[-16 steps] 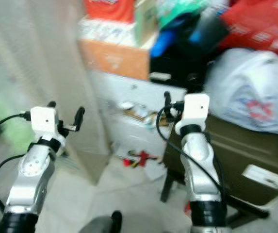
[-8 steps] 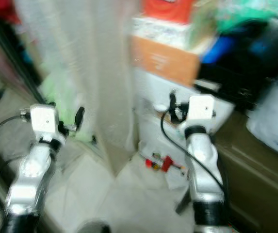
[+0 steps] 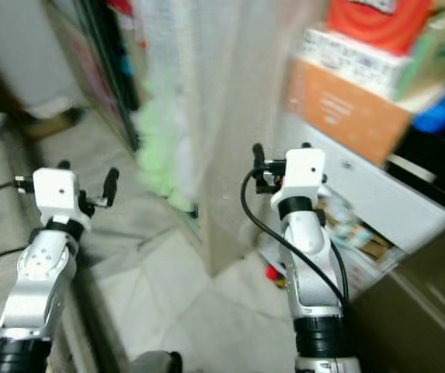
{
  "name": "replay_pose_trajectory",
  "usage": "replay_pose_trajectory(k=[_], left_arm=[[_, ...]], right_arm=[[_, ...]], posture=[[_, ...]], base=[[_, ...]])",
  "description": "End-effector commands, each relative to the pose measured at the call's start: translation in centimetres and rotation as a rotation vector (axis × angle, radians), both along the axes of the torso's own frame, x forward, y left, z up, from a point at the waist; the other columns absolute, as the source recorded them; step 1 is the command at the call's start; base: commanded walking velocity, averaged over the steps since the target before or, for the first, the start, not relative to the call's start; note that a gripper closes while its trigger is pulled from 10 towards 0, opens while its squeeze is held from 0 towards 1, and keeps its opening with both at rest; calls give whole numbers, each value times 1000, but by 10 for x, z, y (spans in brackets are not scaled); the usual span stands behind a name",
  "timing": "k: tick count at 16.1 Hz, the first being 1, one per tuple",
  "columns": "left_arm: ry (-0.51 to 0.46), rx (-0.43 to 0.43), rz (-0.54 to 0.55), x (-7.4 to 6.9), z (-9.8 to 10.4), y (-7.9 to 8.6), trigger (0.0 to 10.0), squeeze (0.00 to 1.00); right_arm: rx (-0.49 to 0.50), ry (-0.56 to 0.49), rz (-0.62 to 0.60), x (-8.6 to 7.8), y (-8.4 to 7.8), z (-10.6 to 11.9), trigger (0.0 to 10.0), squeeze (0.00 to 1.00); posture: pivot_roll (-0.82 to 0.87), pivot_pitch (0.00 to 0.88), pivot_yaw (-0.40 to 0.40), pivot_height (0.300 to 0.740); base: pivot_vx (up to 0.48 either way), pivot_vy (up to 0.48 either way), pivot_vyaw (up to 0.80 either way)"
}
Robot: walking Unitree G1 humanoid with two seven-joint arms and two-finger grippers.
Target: Clean up the room
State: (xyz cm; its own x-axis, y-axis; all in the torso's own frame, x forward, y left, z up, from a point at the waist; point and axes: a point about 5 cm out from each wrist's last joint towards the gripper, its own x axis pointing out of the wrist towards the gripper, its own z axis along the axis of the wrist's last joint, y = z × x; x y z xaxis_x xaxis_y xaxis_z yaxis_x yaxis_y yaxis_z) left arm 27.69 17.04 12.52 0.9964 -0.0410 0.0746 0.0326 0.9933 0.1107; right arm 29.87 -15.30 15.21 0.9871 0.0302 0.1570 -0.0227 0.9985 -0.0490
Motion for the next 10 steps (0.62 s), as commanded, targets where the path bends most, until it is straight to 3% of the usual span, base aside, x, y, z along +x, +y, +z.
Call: replay_pose_trajectory(k=[1,5,8,10], left_arm=[[-9,7,0,0,2,-2,10000,0],[-8,7,-1,0,2,-2,10000,0],[-7,10,8,0,1,-2,10000,0],[-8,12,4,1,1,-3,10000,0]], right_arm=[[-6,2,-8,1,-4,0,10000,0],[-7,1,-8,2,-5,0,10000,0],[-9,2,-7,2,-5,-1,10000,0],[-19,2,-4,3,-4,-1,10000,0]], posture=[[-38,0,28,740],[-38,0,25,740],[-38,0,25,740],[-39,0,25,740]], base=[[0,0,800],[0,0,800],[0,0,0],[0,0,731]])
